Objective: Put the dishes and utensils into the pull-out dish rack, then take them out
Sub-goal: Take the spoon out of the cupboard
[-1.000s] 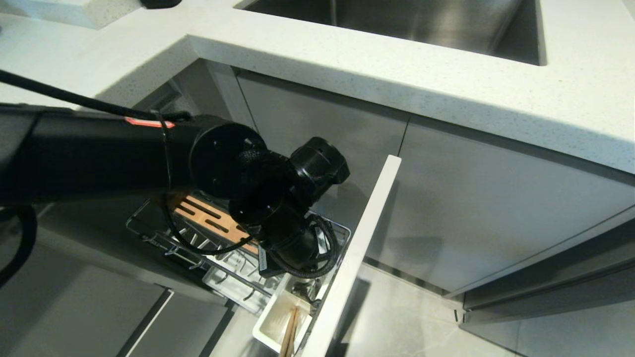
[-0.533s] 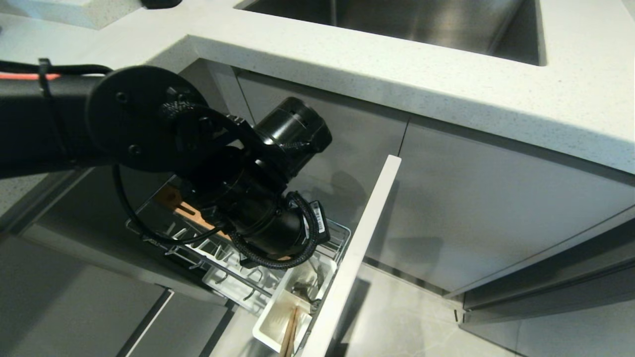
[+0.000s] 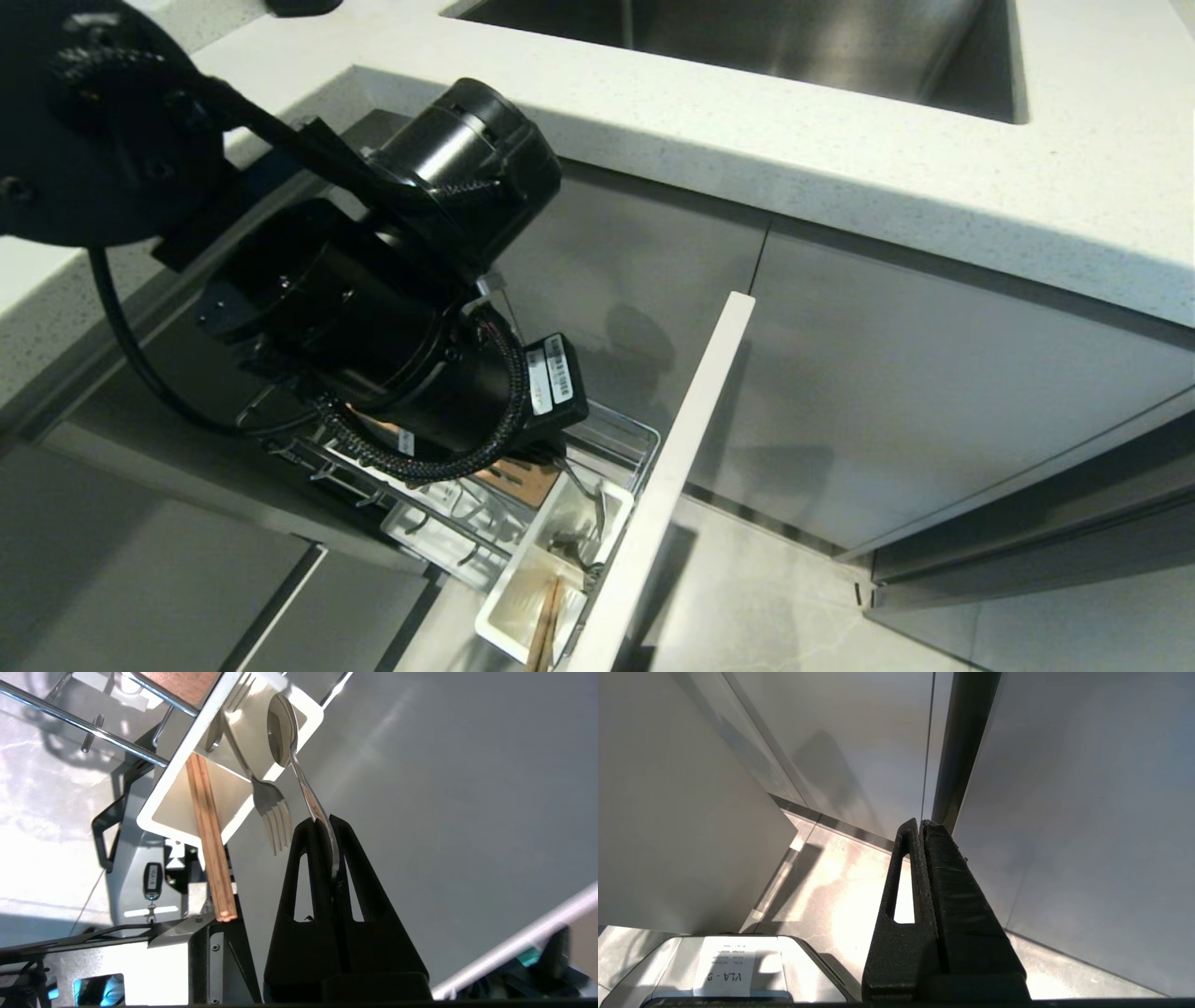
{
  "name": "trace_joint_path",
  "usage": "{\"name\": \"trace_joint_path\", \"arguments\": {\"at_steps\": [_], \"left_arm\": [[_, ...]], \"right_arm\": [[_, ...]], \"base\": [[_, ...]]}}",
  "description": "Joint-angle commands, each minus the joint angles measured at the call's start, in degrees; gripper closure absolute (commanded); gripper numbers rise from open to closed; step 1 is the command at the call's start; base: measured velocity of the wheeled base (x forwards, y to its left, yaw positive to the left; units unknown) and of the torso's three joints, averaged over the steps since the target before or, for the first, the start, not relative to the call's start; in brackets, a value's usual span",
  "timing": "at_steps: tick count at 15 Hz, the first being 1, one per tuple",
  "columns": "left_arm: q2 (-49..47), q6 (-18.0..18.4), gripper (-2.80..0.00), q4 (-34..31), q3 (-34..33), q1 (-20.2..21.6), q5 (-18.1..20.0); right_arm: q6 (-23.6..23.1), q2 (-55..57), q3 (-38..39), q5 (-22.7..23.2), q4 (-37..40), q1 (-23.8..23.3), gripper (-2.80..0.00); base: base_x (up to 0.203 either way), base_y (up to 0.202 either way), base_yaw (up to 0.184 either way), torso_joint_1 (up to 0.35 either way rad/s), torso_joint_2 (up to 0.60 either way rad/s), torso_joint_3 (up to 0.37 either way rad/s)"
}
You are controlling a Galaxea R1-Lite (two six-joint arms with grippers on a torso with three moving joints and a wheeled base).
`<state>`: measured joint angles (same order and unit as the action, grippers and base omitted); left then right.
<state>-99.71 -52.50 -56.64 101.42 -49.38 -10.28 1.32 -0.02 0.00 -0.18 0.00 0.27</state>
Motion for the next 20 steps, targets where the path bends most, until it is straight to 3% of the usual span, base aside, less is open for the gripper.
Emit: {"name": "trace_joint_path", "arguments": {"at_steps": [1,13,16,20], "left_arm": [[1.7,-0.3,0.00,-0.3,0.3,-0.1,-0.2],[13.9,-0.1,0.00,-4.4,7.7,-0.1,-2.4],[18.3,0.2,0.00,-1.6,8.0,-0.1,-7.3],[25.0,1.1,0.00,4.6,8.0,0.5,-8.8]], "right_arm": [[0.0,0.0,0.1,0.0,0.0,0.0,0.00],[0.0,0.0,0.1,0.0,0.0,0.0,0.00],[0.0,0.0,0.1,0.0,-0.1,0.0,0.00],[0.0,0.0,0.1,0.0,0.0,0.0,0.00]], "base": [[0.000,0.000,0.000,0.000,0.00,0.000],[0.000,0.000,0.000,0.000,0.00,0.000],[0.000,0.000,0.000,0.000,0.00,0.000],[0.000,0.000,0.000,0.000,0.00,0.000]]}}
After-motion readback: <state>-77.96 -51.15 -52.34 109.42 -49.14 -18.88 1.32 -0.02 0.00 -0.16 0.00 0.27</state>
